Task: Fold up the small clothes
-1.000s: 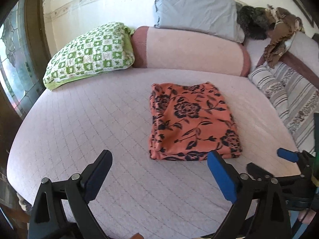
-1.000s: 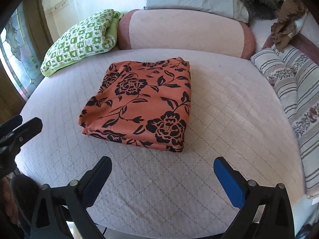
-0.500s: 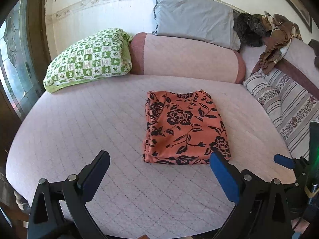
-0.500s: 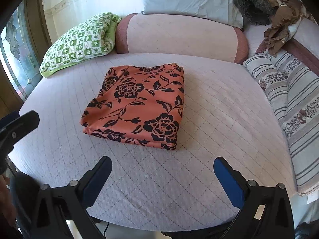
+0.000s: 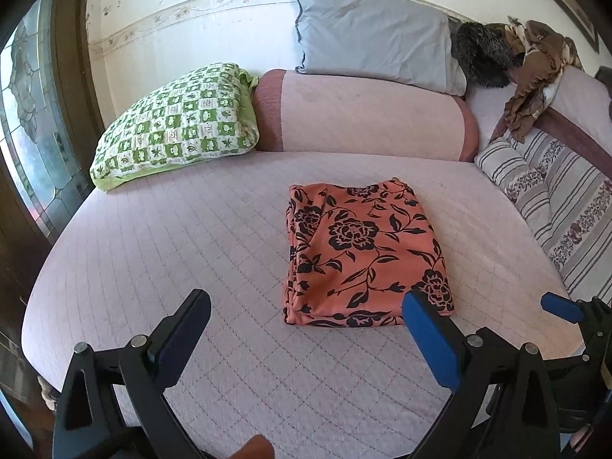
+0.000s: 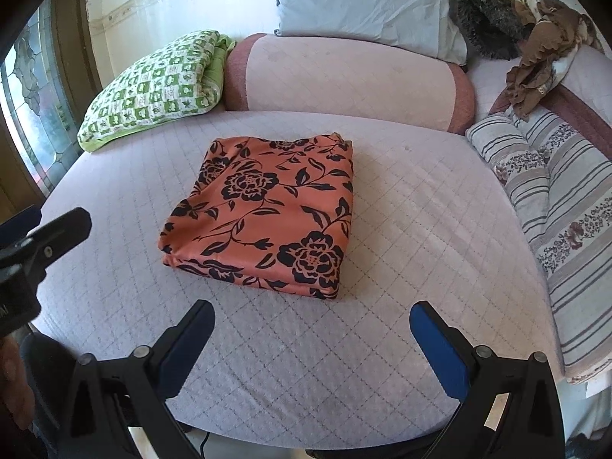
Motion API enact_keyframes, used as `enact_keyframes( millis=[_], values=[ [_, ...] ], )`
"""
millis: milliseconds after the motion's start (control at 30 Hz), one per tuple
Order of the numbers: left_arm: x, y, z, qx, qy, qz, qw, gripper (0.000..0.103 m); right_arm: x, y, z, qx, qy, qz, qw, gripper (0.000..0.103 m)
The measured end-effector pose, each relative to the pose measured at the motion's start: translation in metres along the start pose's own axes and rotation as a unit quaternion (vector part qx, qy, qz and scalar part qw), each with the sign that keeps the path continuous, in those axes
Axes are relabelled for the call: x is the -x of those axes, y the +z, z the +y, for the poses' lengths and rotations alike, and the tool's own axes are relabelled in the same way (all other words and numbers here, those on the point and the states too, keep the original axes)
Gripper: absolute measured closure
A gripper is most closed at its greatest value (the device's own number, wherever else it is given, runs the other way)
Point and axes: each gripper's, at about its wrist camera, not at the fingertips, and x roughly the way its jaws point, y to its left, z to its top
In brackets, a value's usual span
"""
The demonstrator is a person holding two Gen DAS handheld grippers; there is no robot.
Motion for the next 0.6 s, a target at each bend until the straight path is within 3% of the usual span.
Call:
enact_keyframes(
  millis=[400, 600],
  values=[
    [-0.018, 0.008, -0.001, -0.001, -0.002, 0.017, 0.9998, 0.003, -0.011, 0.007, -0.002, -0.003, -0.003, 0.006, 1.0, 0.0],
    [-0.016, 0.014, -0.004, -0.011, 0.006, -0.005, 0.9999, 0.003, -0.018, 0.011, -0.003, -0.005, -0.003, 0.009, 1.0, 0.0]
  ],
)
